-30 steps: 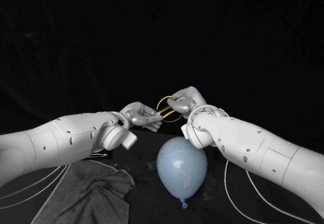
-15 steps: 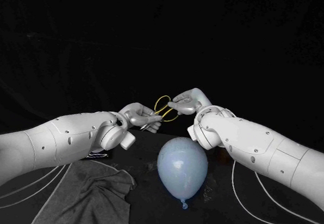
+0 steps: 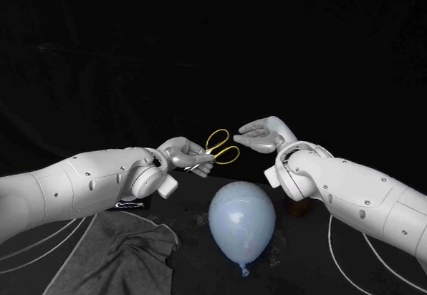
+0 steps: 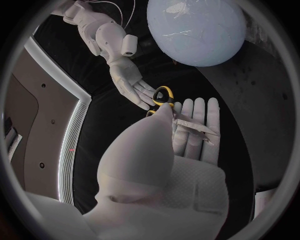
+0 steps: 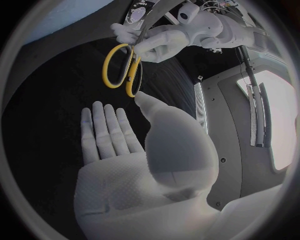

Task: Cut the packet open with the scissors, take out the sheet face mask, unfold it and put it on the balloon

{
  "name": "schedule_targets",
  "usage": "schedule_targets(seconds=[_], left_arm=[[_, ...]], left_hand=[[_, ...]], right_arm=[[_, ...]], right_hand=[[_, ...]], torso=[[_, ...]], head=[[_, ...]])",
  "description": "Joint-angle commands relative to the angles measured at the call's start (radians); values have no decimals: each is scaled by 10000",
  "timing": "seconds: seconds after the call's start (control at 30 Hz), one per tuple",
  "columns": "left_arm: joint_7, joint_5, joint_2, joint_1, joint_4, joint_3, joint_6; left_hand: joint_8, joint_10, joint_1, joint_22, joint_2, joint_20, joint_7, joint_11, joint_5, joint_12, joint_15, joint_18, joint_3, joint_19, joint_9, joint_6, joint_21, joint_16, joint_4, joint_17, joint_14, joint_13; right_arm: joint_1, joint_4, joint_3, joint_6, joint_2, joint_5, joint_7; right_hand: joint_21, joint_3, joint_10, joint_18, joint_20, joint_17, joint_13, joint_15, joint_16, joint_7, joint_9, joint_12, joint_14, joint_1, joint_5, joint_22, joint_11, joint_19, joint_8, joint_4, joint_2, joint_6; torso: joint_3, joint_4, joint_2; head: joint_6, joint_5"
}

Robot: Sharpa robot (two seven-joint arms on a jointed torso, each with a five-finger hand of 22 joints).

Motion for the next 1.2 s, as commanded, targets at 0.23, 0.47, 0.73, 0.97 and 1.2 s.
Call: schedule_targets(seconds=[0.23, 0.47, 0.73, 0.97, 1.2], left_arm=[[-77, -1, -174, 22, 123, 14, 548], [-131, 32, -303, 26, 218, 27, 630], [-174, 71, -339, 28, 321, 33, 672], [-153, 91, -371, 28, 408, 45, 656], [-146, 113, -429, 30, 510, 66, 617]], left_hand=[[190, 146, -335, 4, -439, -19, 40, -1, 33, 10, -23, 64, 1101, 130, 144, -82, -72, -78, -165, 106, 110, -9], [272, 179, -540, 9, -633, -28, 41, -6, 34, 13, -29, 63, 1564, 166, 225, -106, -80, -95, -196, 160, 138, -7], [358, 223, -755, 13, -811, -39, 57, -12, 33, 16, -37, 63, 1991, 202, 311, -134, -83, -105, -237, 219, 172, -5], [384, 240, -819, 15, -856, -44, 67, -14, 33, 16, -41, 63, 2114, 215, 337, -140, -81, -103, -252, 239, 188, -5], [408, 257, -871, 17, -899, -50, 76, -15, 33, 18, -44, 64, 2230, 230, 362, -145, -77, -103, -277, 259, 200, -4]], right_arm=[[225, 619, 2, 666, -830, -1838, 1781], [438, 1237, 6, 820, -1098, -5167, 1691], [492, 1480, -5, 1016, -746, -7589, 214], [493, 1284, -65, 1119, -297, -8668, -422], [458, 965, -136, 1428, 91, -9442, -733]], right_hand=[[3143, 598, 965, 146, -1471, 1269, 0, -1349, 1955, -145, -215, 31, 5631, 889, -378, 1621, -751, 4199, -19, -735, 173, 828], [9275, 1289, 1381, -716, -1469, 8693, 3, -1336, 8846, -216, -463, -22, 7036, 449, -35, 7908, -781, 6644, -285, -743, -347, 1152], [9476, 1223, 719, -702, -1368, 9068, 6, -1247, 9232, -181, -610, -24, 6975, 404, -186, 8151, -733, 6499, -617, -744, -554, 504], [9385, 1132, 473, -660, -1351, 9175, 7, -1244, 9330, -267, -596, -29, 6982, 433, -189, 8054, -732, 6390, -573, -773, -586, 520], [8641, 725, -362, -456, -1407, 8904, 8, -1166, 9258, -441, -686, -17, 6886, 471, -315, 7292, -719, 5779, -647, -821, -646, -8]], torso=[[3, 15, 26], [-5, 11, 10], [-22, 11, -2], [-35, 9, 14], [-33, 8, 19]], head=[[-23, 128], [-74, 137], [-81, 126], [-90, 124], [-115, 122]])
